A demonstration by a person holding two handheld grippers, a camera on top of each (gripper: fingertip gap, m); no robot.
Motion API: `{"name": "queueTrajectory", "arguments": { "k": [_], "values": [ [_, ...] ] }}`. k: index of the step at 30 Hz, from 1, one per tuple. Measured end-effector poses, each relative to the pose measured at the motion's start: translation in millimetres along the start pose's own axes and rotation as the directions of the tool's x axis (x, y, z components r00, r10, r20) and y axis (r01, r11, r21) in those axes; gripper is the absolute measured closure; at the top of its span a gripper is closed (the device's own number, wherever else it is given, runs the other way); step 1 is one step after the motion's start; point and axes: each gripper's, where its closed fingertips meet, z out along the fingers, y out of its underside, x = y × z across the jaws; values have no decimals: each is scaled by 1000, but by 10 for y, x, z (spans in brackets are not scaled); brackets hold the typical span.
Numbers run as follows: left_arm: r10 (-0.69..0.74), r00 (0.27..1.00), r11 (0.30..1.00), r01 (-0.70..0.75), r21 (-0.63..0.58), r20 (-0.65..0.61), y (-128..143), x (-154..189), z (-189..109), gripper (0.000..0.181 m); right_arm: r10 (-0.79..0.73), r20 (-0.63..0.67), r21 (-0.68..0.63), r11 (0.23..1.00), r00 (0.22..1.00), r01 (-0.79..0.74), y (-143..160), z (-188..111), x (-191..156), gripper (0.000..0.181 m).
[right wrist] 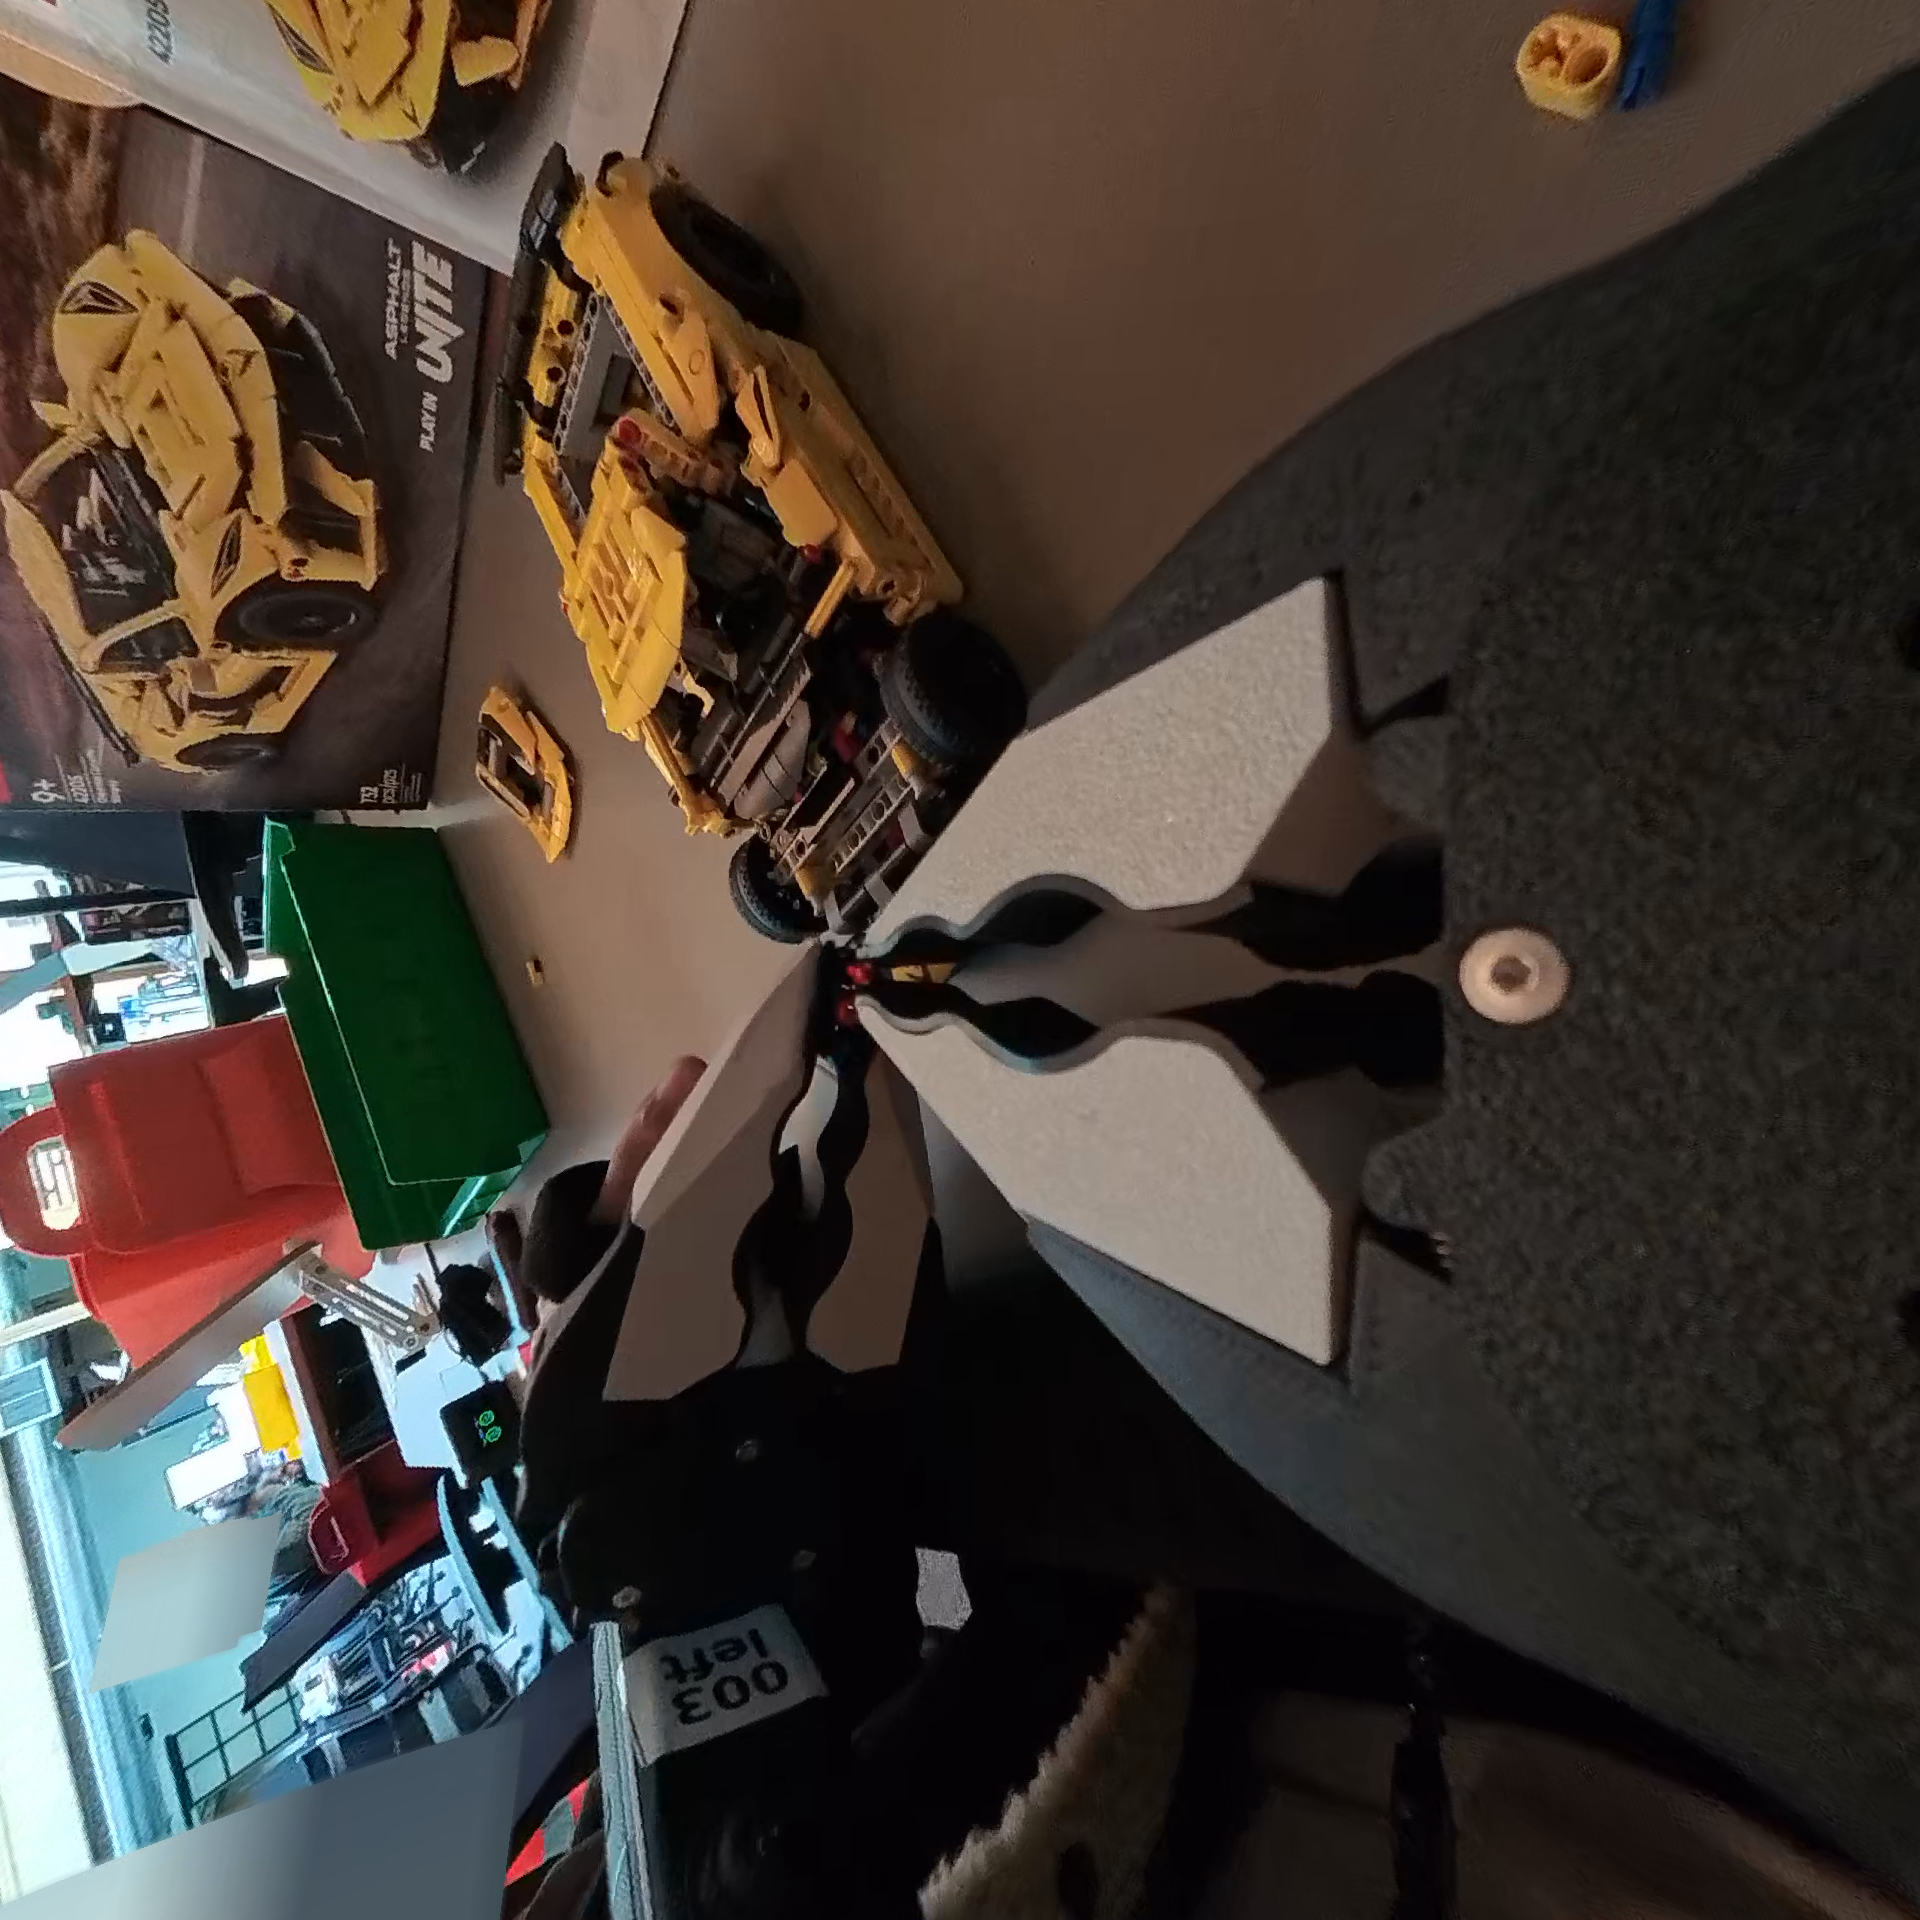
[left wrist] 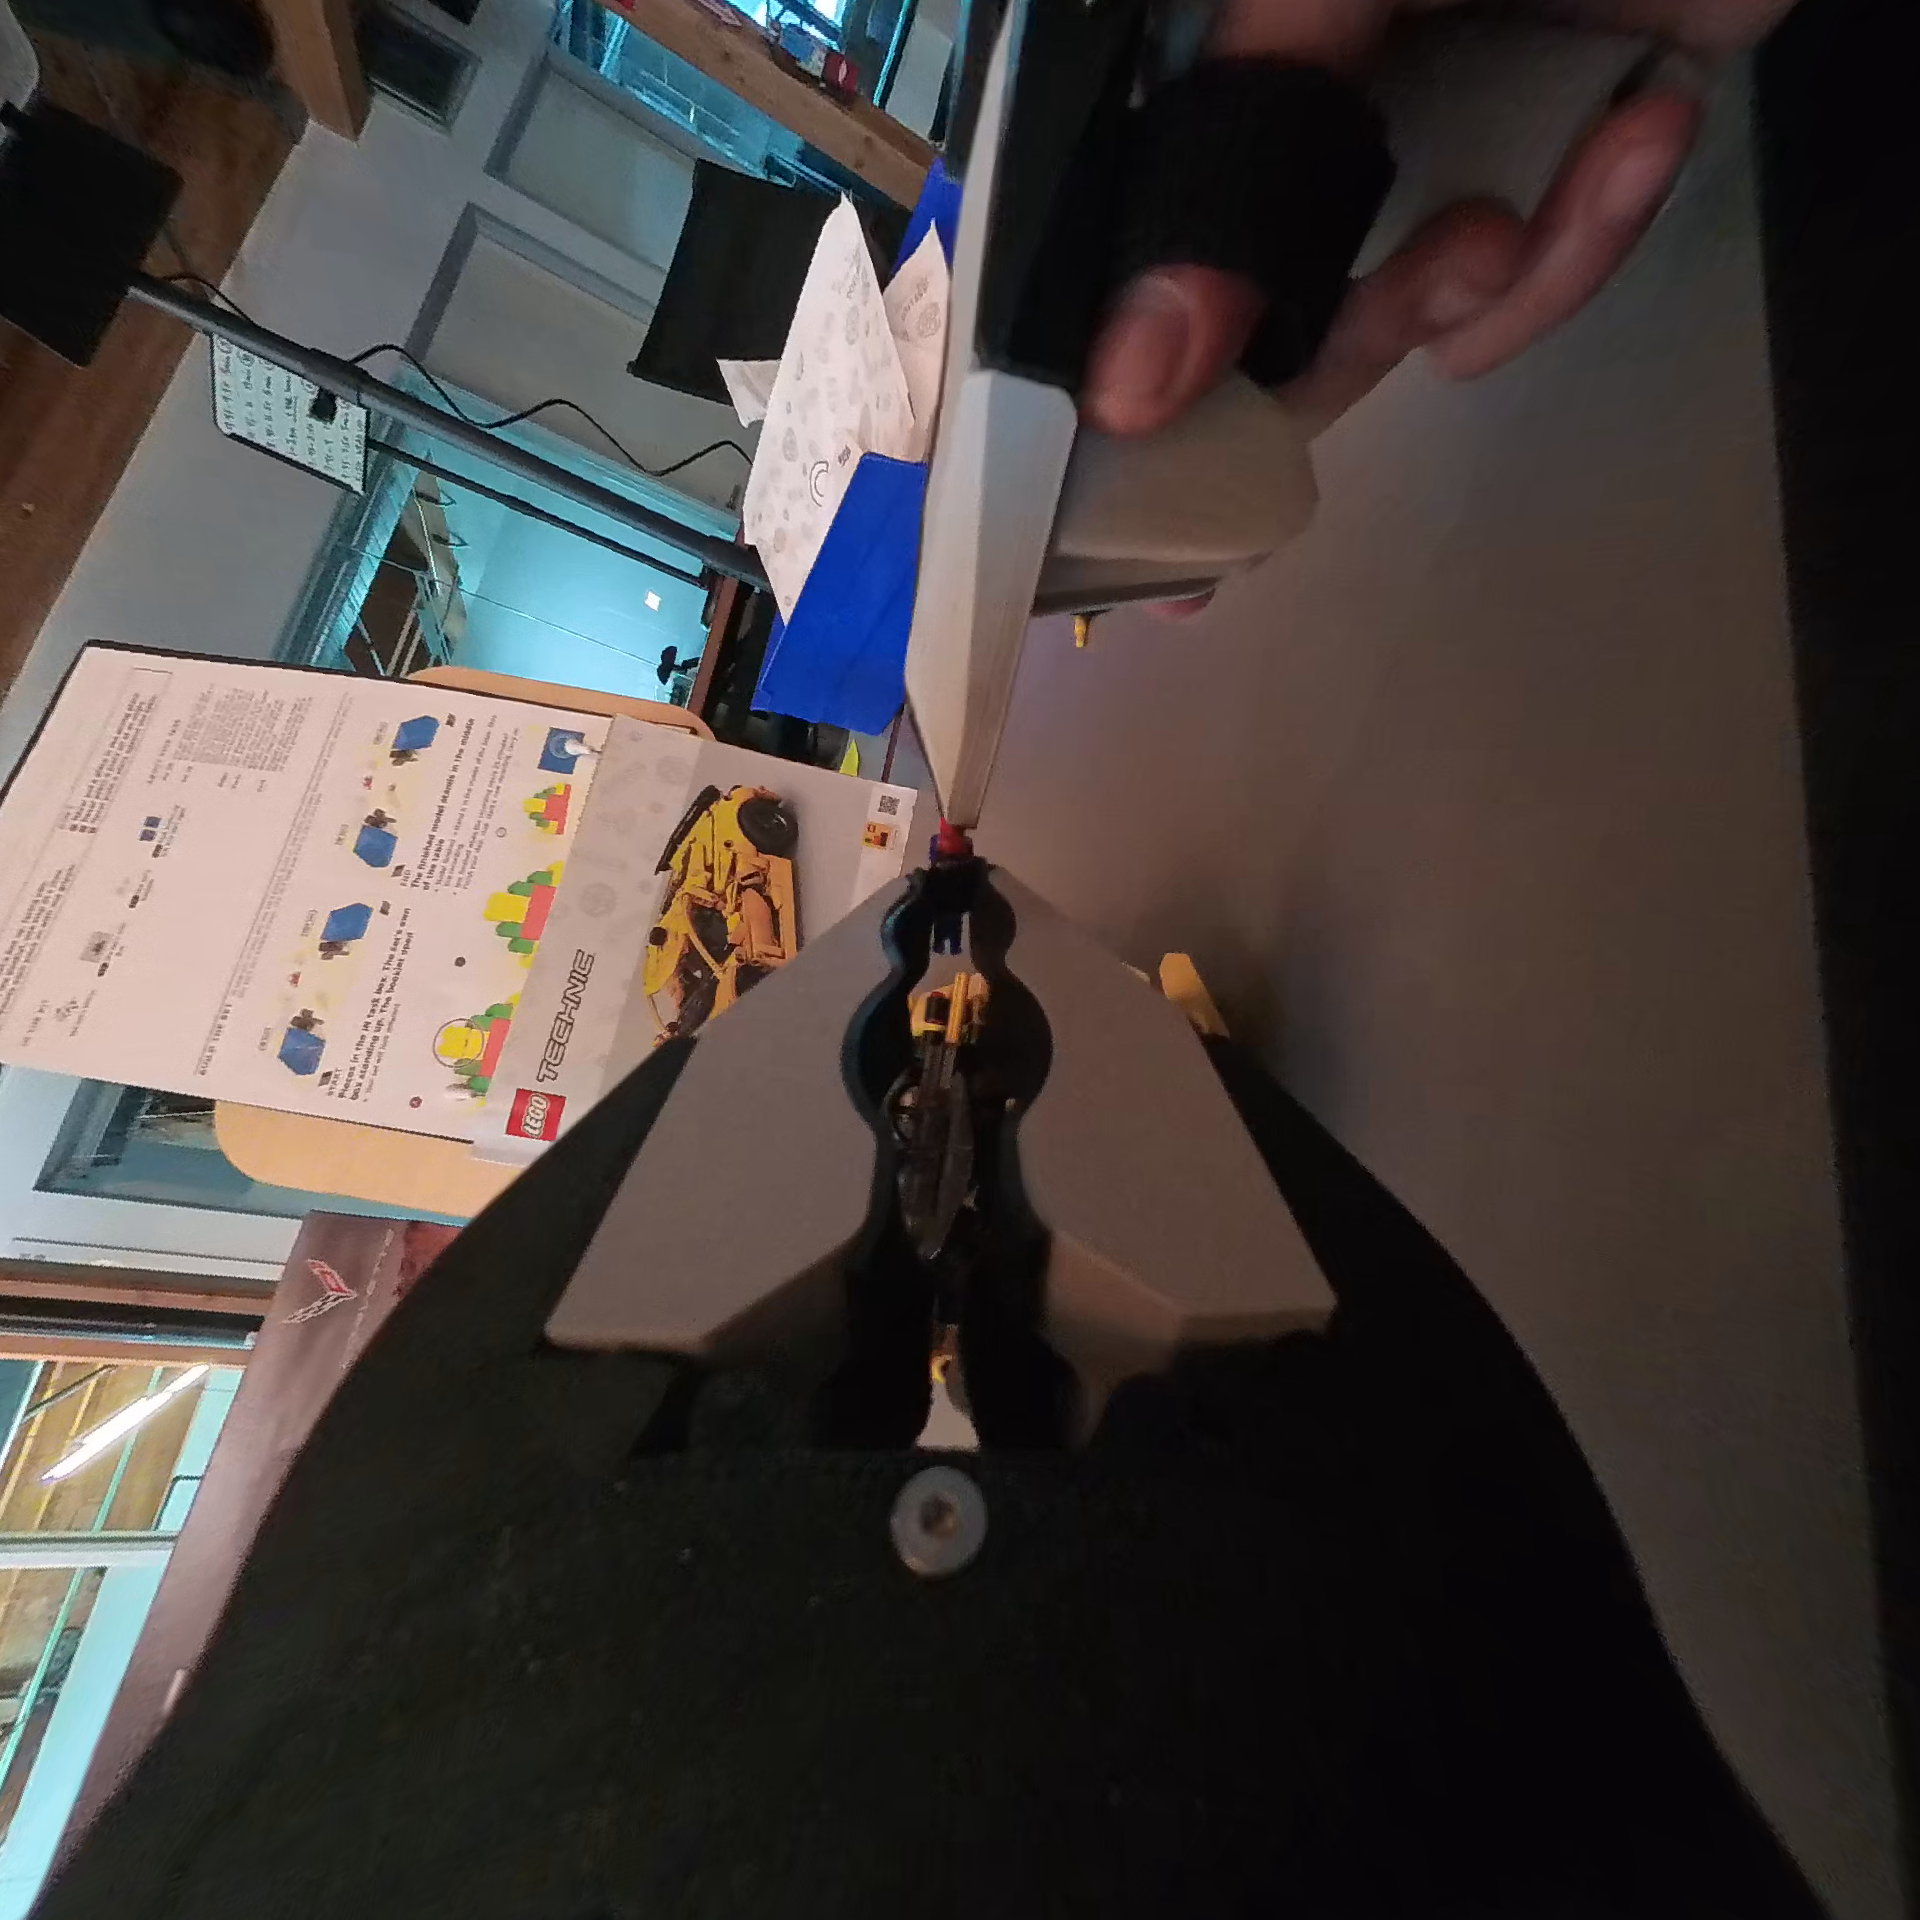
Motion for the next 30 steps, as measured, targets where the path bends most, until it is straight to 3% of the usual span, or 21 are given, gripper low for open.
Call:
{"name": "queueTrajectory", "arguments": {
  "k": [5, 6, 8, 9, 10, 13, 16, 18, 20, 21, 23, 24, 27, 30],
  "values": [
    [11, 1000, 1000, -11, -12, 8, 12, -16, -11, 174, -6, 1, -2, 1000, 1000, 6, 5, -10, -12, 180],
    [15, 999, 998, -12, -60, 49, 92, -88, -11, 175, 7, 4, 10, 1000, 1000, -7, -8, -46, -4, 181],
    [-35, 992, 971, 62, -230, 119, 616, -347, -52, 176, 90, -72, 151, 985, 993, -79, -199, -379, 266, 181],
    [-179, 977, 951, 201, -235, 113, 802, -417, -112, 176, 91, -98, 166, 983, 991, -74, -188, -509, 353, 181],
    [-270, 958, 940, 285, -187, 101, 797, -458, -166, 176, 68, -98, 143, 988, 993, -54, -145, -524, 342, 181],
    [-285, 954, 947, 296, -126, 96, 643, -414, -161, 175, 8, -90, 73, 997, 996, -1, -58, -356, 265, 181],
    [-425, 905, 905, 425, -7, -18, 414, -327, -166, 175, -60, -116, -44, 998, 992, 55, 86, -212, 210, 181],
    [-570, 805, 813, 581, 24, -166, 263, -229, -151, 176, -237, -96, -36, 972, 967, 234, 41, -24, -23, 181],
    [-712, 611, 644, 764, 23, -347, 94, -179, -186, 175, -358, -153, 22, 931, 921, 366, -79, 66, -121, 173],
    [-749, 495, 556, 831, -12, -440, 27, -129, -211, 175, -353, -207, 59, 926, 912, 372, -158, 56, -98, 178],
    [-782, 311, 385, 923, -26, -540, -78, -191, -285, 175, -240, -128, 112, 961, 962, 254, -204, 58, -137, 178],
    [-773, 249, 315, 949, -12, -583, -139, -255, -334, 175, -136, -32, 156, 978, 990, 140, -247, 62, -207, 166],
    [-728, 118, 193, 980, -37, -675, -262, -296, -415, 175, 85, 217, 260, 955, 972, -142, -441, 25, -365, 152],
    [-671, 33, 104, 993, -50, -741, -372, -351, -499, 175, 123, 279, 295, 933, 952, -207, -529, 19, -419, 167]
  ]
}}
